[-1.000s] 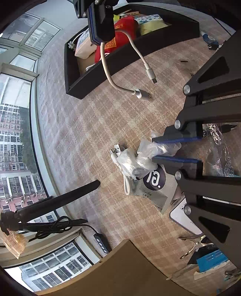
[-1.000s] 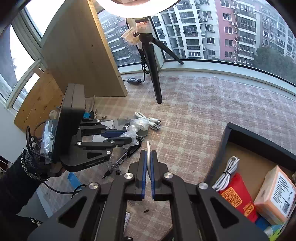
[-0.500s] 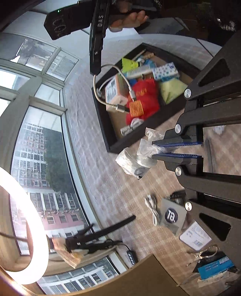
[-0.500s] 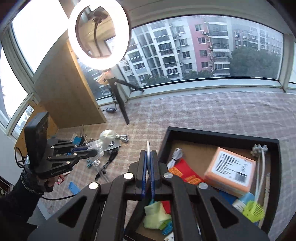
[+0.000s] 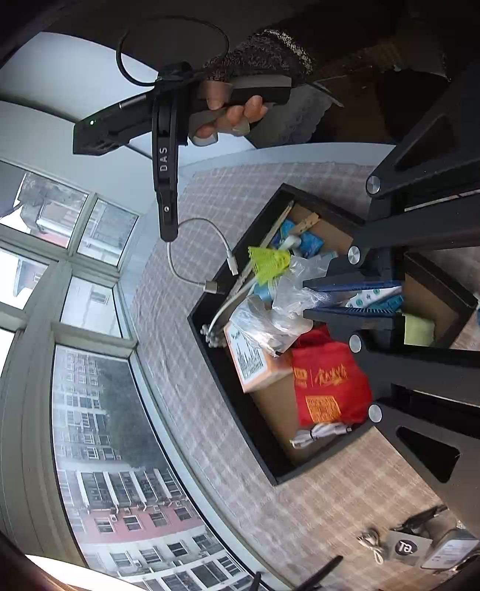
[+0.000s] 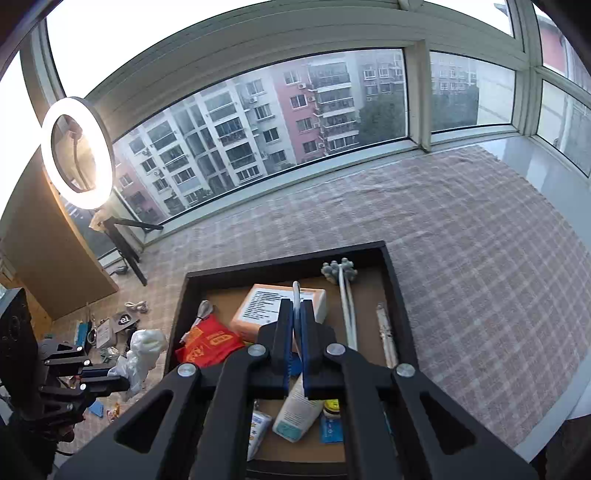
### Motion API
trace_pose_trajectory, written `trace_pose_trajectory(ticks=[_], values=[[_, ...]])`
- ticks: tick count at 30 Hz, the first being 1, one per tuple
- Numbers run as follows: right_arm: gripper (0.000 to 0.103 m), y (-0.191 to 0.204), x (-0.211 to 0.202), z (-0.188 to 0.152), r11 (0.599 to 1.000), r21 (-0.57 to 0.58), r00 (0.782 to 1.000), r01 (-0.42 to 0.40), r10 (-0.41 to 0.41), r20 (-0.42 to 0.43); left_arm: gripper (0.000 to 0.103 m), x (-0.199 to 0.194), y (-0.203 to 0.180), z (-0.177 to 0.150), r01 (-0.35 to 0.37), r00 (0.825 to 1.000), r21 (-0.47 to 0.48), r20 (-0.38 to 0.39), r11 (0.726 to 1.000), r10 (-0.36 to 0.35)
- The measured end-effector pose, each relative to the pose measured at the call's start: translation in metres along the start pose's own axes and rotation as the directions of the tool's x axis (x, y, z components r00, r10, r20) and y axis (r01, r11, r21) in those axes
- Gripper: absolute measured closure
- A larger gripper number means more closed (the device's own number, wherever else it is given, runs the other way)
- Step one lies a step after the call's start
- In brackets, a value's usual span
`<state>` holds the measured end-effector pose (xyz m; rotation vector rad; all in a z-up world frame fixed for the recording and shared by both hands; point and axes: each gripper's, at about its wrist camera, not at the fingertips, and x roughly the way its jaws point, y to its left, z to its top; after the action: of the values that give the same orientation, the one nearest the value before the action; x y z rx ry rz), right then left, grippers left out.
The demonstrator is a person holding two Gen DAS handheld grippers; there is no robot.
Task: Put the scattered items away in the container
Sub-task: 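Carry earphones bag and white cable over the tray and open both tools, then grip the white square box with both tools from its two sides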
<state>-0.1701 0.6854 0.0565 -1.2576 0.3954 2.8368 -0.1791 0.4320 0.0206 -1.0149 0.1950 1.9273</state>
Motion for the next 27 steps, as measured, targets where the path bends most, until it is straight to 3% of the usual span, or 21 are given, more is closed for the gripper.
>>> trace_pose_trajectory(ticks=[1, 2, 4, 9, 19, 23, 27], values=[[0.094, -0.005, 0.001, -0.001, 1.000, 0.019, 1.000, 0.004, -0.004, -0.001, 0.056, 0.007, -0.005, 0.003, -0.026, 0.999, -0.001, -0.022, 1.000, 0.026], [0.080, -0.010, 0.002, -0.001, 0.999, 0.044, 1.000, -0.001, 0.001, -0.014, 0.049, 0.012, -0.009, 0.004, -0.046, 0.998, -0.008, -0.032, 0.999, 0.045], [0.066, -0.016, 0.001, -0.003, 0.997, 0.075, 1.000, -0.017, 0.017, -0.006, 0.049, 0.014, -0.013, 0.003, -0.045, 0.999, -0.016, -0.023, 0.999, 0.045], [0.065, -0.002, 0.004, -0.004, 1.000, 0.028, 1.000, -0.007, 0.007, -0.002, 0.051, 0.008, -0.004, -0.005, -0.062, 0.998, -0.043, -0.021, 0.997, 0.061], [0.065, 0.070, 0.041, -0.003, 0.983, -0.123, 0.988, -0.135, 0.124, -0.086, 0.053, -0.037, 0.060, -0.038, -0.158, 0.987, -0.178, -0.001, 0.971, 0.160], [0.065, 0.117, 0.061, -0.009, 0.953, -0.218, 0.971, -0.212, 0.180, -0.159, 0.053, -0.065, 0.101, -0.067, -0.248, 0.968, -0.220, -0.028, 0.943, 0.248], [0.065, 0.171, 0.083, -0.020, 0.906, -0.302, 0.944, -0.297, 0.231, -0.237, 0.051, -0.097, 0.154, -0.105, -0.356, 0.934, -0.290, -0.089, 0.888, 0.346]])
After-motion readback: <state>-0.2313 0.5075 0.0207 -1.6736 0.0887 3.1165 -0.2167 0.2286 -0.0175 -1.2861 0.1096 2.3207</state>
